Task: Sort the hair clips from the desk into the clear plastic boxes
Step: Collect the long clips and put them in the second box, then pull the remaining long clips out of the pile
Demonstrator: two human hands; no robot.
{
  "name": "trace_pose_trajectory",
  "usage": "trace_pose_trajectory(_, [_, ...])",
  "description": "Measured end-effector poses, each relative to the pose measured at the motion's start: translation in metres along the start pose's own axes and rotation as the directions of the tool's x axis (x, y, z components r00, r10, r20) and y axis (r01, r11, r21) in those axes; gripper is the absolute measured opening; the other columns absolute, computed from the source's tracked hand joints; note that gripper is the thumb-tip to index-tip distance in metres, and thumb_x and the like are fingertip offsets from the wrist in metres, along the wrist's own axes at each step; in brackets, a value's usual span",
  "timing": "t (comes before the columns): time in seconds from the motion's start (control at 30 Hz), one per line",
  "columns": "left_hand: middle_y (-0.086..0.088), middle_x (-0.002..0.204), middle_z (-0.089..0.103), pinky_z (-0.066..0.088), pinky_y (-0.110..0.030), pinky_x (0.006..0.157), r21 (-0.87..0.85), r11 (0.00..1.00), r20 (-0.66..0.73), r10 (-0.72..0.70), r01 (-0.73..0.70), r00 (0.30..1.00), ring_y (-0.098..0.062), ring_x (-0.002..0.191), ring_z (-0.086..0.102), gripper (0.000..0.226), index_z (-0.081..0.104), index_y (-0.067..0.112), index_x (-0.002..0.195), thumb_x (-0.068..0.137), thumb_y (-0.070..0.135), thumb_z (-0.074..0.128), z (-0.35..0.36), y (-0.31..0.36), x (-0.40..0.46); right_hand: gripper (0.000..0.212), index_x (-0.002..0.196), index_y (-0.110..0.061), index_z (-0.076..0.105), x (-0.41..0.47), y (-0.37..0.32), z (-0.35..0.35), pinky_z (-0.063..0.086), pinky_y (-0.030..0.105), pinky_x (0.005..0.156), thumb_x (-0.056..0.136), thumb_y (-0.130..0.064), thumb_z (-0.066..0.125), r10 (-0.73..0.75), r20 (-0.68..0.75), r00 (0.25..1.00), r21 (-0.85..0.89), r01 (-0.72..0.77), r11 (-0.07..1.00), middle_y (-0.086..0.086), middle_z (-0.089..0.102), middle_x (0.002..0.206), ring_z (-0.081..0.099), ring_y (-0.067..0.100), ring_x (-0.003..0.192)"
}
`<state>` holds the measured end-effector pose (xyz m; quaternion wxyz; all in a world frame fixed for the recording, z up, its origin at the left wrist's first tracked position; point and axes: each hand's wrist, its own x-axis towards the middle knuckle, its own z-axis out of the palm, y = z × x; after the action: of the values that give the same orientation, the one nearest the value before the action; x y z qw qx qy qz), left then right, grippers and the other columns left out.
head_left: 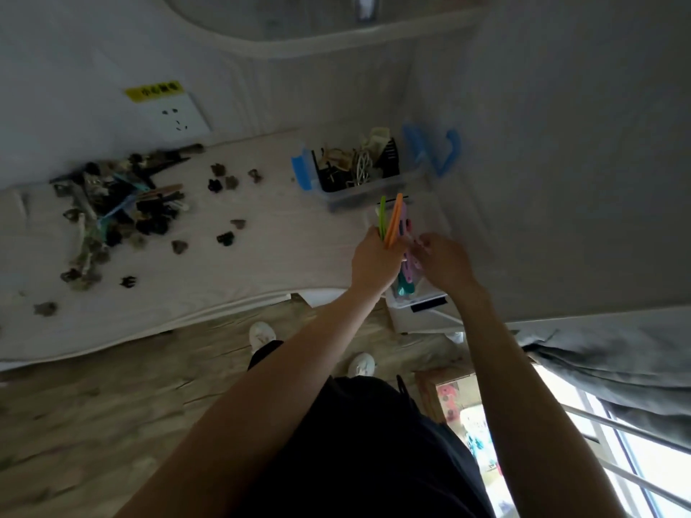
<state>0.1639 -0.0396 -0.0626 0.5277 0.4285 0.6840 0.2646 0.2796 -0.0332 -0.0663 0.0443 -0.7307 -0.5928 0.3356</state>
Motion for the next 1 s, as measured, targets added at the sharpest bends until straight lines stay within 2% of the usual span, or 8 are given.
trace_pose_trajectory(0.07, [-0.002,0.074,0.056,0.048,-0.036,0.065,0.058,0.998,-0.016,0.026,-0.025,1.0,-0.025,0.069,0.058,0.024,0.048,0.009,0.096,0.089,0.03,0.054,0.009,0.003,-0.001,0.028,0.111,-0.004,0.06,-0.007,0.004,-0.006,0.044,0.036,0.08,0.098,-0.018,0.039,-0.029,-0.077,0.997,0.079,0.035,0.996,0.021,0.065,0.106,0.06,0.035,0.099])
trace_pose_trajectory(0.13, [-0.007,0.082,0.057,0.046,-0.034,0.062,0.098,0.994,0.001,0.048,-0.048,0.999,-0.03,0.073,0.06,0.034,0.049,0.007,0.102,0.089,0.038,0.053,0.016,0.005,-0.004,0.029,0.114,-0.006,0.06,-0.015,0.005,-0.011,0.048,0.041,0.086,0.097,-0.013,0.038,-0.032,-0.146,0.989,0.245,0.067,0.967,0.022,0.066,0.105,0.062,0.036,0.096])
trace_pose_trajectory(0.23, [-0.014,0.095,0.063,0.047,-0.037,0.071,0.106,0.992,0.073,0.06,-0.068,0.995,-0.033,0.084,0.063,0.046,0.044,0.011,0.116,0.09,0.048,0.045,0.023,0.006,-0.01,0.028,0.112,-0.009,0.06,-0.023,0.006,-0.013,0.05,0.043,0.083,0.097,-0.015,0.037,-0.045,-0.162,0.986,0.348,0.099,0.932,0.019,0.067,0.098,0.063,0.034,0.088])
trace_pose_trajectory(0.33, [-0.012,0.104,0.061,0.045,-0.033,0.076,0.119,0.988,0.17,0.079,-0.1,0.982,-0.026,0.095,0.061,0.029,0.044,0.014,0.122,0.099,0.03,0.036,0.021,0.008,-0.019,0.029,0.117,-0.011,0.057,-0.023,0.006,-0.011,0.046,0.035,0.083,0.098,-0.016,0.037,-0.074,-0.112,0.991,0.337,0.108,0.935,0.013,0.064,0.107,0.06,0.027,0.095])
trace_pose_trajectory(0.47, [-0.009,0.118,0.063,0.05,-0.029,0.085,0.19,0.939,0.109,0.271,-0.288,0.956,-0.022,0.103,0.063,0.031,0.049,0.012,0.127,0.099,0.019,0.037,0.003,-0.003,-0.024,0.025,0.107,-0.008,0.057,-0.018,0.007,-0.005,0.041,0.031,0.069,0.097,-0.015,0.036,-0.105,-0.131,0.986,0.281,0.139,0.95,0.017,0.063,0.098,0.059,0.03,0.087])
trace_pose_trajectory(0.67, [0.007,0.084,0.071,0.056,-0.029,0.074,0.22,0.913,-0.139,0.379,-0.345,0.915,-0.009,0.078,0.068,0.021,0.063,0.02,0.104,0.095,0.024,0.044,-0.064,-0.032,-0.018,0.021,0.108,-0.012,0.06,-0.028,-0.031,-0.001,0.053,0.036,0.076,0.094,-0.021,0.048,-0.299,-0.296,0.907,0.18,0.36,0.915,0.008,0.069,0.097,0.064,0.022,0.085])
trace_pose_trajectory(0.83, [0.004,0.087,0.073,0.055,-0.03,0.076,0.414,0.892,-0.314,0.326,-0.18,0.892,-0.011,0.08,0.068,0.023,0.065,0.025,0.102,0.091,0.031,0.045,-0.149,-0.073,-0.013,0.021,0.108,-0.017,0.061,-0.016,-0.095,0.044,0.051,0.037,0.079,0.091,-0.02,0.049,-0.596,-0.063,0.801,0.008,0.597,0.802,0.004,0.067,0.102,0.062,0.021,0.091])
trace_pose_trajectory(1.0, [0.001,0.105,0.067,0.048,-0.03,0.081,0.467,0.883,-0.467,0.195,0.053,0.863,-0.016,0.095,0.063,0.023,0.062,0.023,0.109,0.089,0.022,0.051,-0.254,-0.128,-0.004,0.032,0.122,-0.014,0.054,0.002,-0.166,0.106,0.041,0.033,0.09,0.091,-0.013,0.047,-0.677,0.17,0.716,-0.066,0.694,0.717,0.006,0.054,0.126,0.045,0.023,0.115])
